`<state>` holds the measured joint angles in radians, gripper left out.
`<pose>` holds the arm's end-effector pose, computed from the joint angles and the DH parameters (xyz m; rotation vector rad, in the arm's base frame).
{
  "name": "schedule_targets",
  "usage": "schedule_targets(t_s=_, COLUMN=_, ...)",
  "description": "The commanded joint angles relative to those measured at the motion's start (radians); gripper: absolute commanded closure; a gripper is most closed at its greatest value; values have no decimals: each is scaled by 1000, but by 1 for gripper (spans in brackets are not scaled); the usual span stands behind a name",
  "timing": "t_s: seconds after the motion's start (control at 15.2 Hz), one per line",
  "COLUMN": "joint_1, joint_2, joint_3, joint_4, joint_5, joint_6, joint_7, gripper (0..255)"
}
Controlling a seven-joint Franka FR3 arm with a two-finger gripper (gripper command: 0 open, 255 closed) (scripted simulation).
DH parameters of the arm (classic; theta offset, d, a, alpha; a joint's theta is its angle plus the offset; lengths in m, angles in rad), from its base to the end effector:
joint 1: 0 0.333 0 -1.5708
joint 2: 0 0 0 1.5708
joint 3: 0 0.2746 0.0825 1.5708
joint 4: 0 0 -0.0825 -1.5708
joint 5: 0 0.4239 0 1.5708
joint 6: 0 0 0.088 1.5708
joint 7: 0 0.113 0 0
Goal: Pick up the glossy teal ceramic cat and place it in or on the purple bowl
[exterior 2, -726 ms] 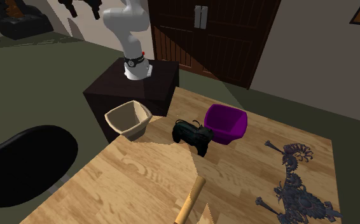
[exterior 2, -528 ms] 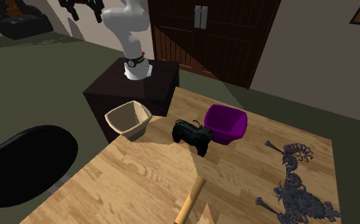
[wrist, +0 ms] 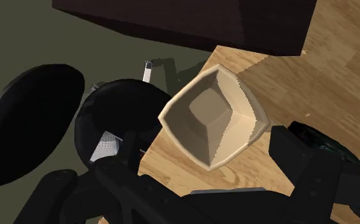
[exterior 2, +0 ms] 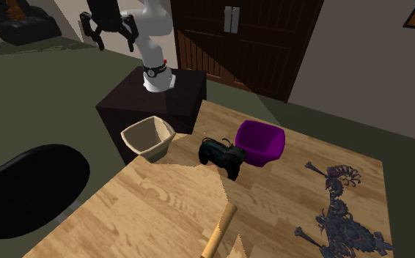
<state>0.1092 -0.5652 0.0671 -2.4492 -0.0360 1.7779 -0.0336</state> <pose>0.4210 0.0708 0.4350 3.0436 0.3159 -0.1568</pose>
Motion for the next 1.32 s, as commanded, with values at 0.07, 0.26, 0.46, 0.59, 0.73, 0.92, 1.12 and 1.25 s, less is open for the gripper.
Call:
schedule_targets(t_s=0.07, joint_1=31, joint_2=76, joint_3=33, joint_4=1, joint_5=0, joint_6=85, joint_7=-10, gripper=0)
schedule_targets(t_s=0.26, joint_1=60, joint_2=157, joint_3=69, joint_4=7, joint_5=-5, joint_6=168, joint_7=-14, gripper=0)
schedule_targets(t_s=0.46, joint_1=85, joint_2=241, joint_3=105, joint_4=21, joint_5=-18, joint_6=246, joint_7=-14, gripper=0)
schedule_targets(t_s=0.59, joint_1=100, joint_2=300, joint_3=130, joint_4=35, joint_5=-31, joint_6=295, joint_7=-11, gripper=0)
schedule_targets(t_s=0.73, joint_1=115, joint_2=360, joint_3=154, joint_4=51, joint_5=-50, joint_6=342, joint_7=-6, gripper=0)
schedule_targets(t_s=0.92, joint_1=136, joint_2=452, joint_3=189, joint_4=82, joint_5=-88, joint_6=406, joint_7=8, gripper=0)
schedule_targets(t_s=1.12, joint_1=159, joint_2=546, joint_3=220, joint_4=119, joint_5=-139, joint_6=462, joint_7=28, gripper=0)
schedule_targets(t_s=1.25, joint_1=175, joint_2=610, joint_3=237, joint_4=147, joint_5=-179, joint_6=494, joint_7=46, gripper=0)
